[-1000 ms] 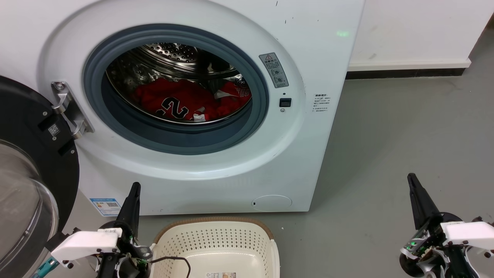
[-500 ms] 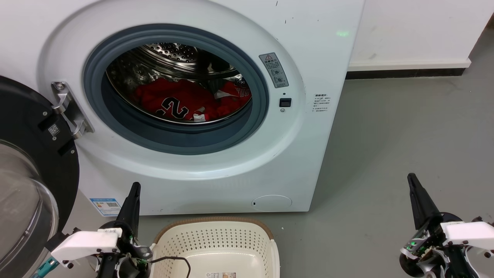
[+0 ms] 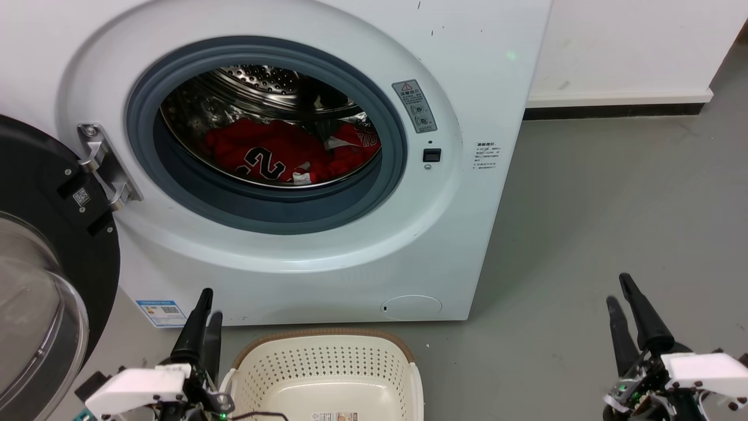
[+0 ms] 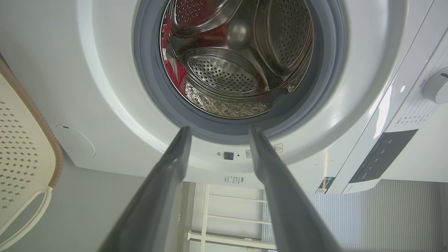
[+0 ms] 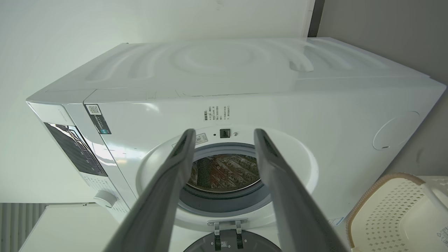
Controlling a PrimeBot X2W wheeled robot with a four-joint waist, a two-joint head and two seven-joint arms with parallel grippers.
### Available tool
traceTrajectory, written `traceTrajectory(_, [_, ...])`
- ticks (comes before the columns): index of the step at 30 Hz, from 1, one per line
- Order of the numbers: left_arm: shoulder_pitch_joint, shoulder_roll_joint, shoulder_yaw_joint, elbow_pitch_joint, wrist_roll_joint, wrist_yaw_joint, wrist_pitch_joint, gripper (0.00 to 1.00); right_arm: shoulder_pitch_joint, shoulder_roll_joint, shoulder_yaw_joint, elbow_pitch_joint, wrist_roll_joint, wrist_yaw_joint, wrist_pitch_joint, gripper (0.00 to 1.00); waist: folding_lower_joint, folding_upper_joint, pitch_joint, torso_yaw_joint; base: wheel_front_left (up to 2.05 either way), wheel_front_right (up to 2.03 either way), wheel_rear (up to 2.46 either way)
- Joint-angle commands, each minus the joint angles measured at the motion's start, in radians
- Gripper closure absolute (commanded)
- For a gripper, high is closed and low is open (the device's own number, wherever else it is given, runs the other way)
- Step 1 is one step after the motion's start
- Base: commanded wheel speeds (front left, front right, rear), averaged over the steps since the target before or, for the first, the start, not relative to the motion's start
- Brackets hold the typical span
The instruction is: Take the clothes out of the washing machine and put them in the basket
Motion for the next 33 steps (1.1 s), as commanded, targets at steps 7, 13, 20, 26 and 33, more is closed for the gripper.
traceTrajectory(7, [0.002,0.001,0.008,-0.030,0.029,0.000,-0.037,0.00,-0.001,-0.001,0.026,-0.027,-0.015,0.000,-0.039,0.00,0.0000,0.0000,0.002,-0.001,0.00,0.00,0.00])
traceTrajectory(13, [0.008,0.001,0.031,-0.036,0.075,0.000,-0.066,0.00,0.005,-0.001,0.028,-0.038,-0.051,0.000,-0.067,0.00,0.0000,0.0000,0.004,-0.003,0.00,0.00,0.00])
traceTrajectory(20, [0.001,0.001,0.093,-0.032,0.190,0.003,-0.097,0.00,-0.001,-0.001,0.004,-0.042,-0.159,0.000,-0.099,0.00,0.0000,0.0000,0.008,-0.005,0.00,0.00,0.00])
traceTrajectory(26, [-0.007,0.001,0.138,-0.071,0.315,0.018,-0.122,0.00,-0.014,-0.001,-0.041,-0.044,-0.344,0.000,-0.124,0.00,0.0000,0.0000,0.012,-0.006,0.00,0.00,0.00])
traceTrajectory(33, [-0.007,0.002,0.166,-0.154,0.455,0.069,-0.149,0.00,-0.025,-0.002,-0.034,-0.159,-0.637,0.000,-0.151,0.00,0.0000,0.0000,0.021,-0.006,0.00,0.00,0.00])
